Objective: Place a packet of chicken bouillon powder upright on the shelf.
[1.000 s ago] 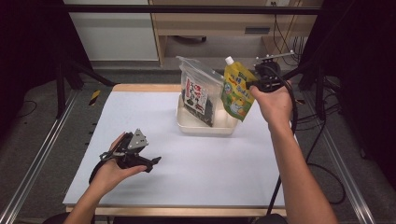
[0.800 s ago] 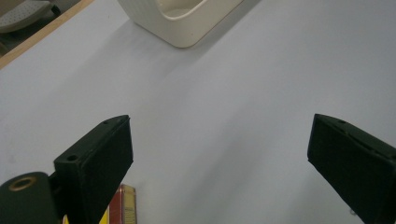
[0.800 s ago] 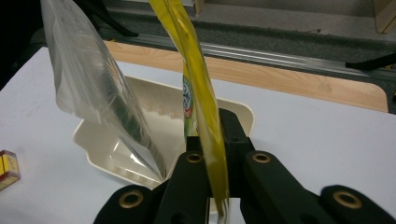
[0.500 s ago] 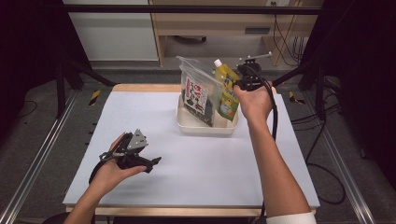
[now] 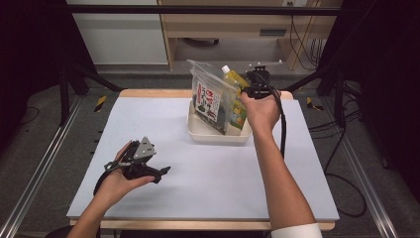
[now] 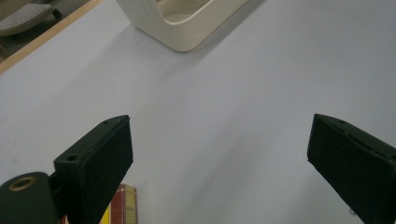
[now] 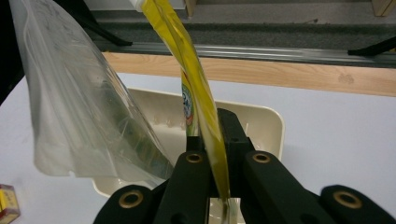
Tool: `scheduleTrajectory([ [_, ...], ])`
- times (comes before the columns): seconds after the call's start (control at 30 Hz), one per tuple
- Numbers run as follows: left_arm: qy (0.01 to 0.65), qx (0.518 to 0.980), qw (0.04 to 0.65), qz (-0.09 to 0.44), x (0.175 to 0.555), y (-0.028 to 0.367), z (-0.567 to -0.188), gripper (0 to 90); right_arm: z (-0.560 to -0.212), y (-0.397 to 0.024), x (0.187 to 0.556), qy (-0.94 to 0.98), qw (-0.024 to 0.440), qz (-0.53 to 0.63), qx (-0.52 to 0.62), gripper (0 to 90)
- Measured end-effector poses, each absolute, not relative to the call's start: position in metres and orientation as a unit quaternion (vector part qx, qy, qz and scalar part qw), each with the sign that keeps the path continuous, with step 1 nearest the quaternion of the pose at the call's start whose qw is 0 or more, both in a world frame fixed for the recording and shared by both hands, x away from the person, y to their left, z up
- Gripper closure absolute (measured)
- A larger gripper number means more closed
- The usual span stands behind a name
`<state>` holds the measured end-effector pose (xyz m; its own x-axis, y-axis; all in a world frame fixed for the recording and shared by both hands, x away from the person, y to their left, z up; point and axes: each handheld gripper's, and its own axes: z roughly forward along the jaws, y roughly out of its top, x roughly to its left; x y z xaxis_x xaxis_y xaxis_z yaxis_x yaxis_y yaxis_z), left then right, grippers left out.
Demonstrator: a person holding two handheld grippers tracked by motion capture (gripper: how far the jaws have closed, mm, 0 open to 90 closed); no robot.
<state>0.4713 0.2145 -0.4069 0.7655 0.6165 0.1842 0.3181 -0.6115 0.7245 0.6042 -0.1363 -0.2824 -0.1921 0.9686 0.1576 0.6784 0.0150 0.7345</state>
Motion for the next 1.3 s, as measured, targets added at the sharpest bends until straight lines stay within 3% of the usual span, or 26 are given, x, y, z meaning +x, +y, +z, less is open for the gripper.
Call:
scheduleTrajectory([
  [0.07, 0.272, 0.869, 0.353, 0.216, 0.471, 0.215, -0.407, 6.7, -0.283, -0.136, 0.604, 0.671, 0.181, 0.377, 0.613, 90.0],
  [0.37, 0.270, 0.869, 0.355, 0.214, 0.471, 0.215, -0.406, 6.7, -0.283, -0.133, 0.603, 0.660, 0.183, 0.384, 0.619, 90.0],
  [1.3, 0.263, 0.875, 0.350, 0.208, 0.470, 0.210, -0.410, 6.7, -0.302, -0.162, 0.592, 0.595, 0.218, 0.396, 0.664, 90.0],
])
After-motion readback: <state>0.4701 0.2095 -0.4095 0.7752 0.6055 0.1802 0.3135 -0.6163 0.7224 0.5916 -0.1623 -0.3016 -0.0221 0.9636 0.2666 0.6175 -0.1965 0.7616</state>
